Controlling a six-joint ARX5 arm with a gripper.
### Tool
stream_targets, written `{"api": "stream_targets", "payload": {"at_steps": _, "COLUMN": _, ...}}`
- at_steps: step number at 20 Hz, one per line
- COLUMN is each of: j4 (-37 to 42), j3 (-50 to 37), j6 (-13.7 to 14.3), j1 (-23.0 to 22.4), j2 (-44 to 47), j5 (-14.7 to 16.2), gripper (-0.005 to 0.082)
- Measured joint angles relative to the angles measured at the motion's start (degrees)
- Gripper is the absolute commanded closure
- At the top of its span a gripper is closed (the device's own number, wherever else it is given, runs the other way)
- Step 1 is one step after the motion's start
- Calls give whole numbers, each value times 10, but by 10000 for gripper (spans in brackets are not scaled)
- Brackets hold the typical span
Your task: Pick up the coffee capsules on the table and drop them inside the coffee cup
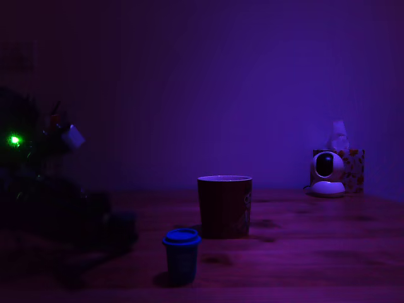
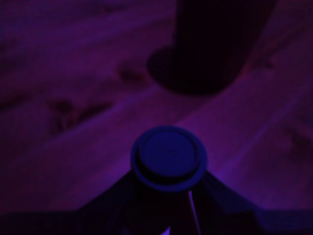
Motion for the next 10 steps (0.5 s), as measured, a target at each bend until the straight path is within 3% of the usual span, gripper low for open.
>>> {"api": "stream_targets", "payload": {"at_steps": 4, "j4": 31, "j3": 0, "j6": 0, "j1": 0, "j2": 0, "j5": 5, "gripper": 592}}
{"api": "stream_targets", "payload": {"at_steps": 10, "j4": 73, "j3": 0, "j6": -1, "j1": 0, "j2": -2, "j5": 57, "gripper": 591}}
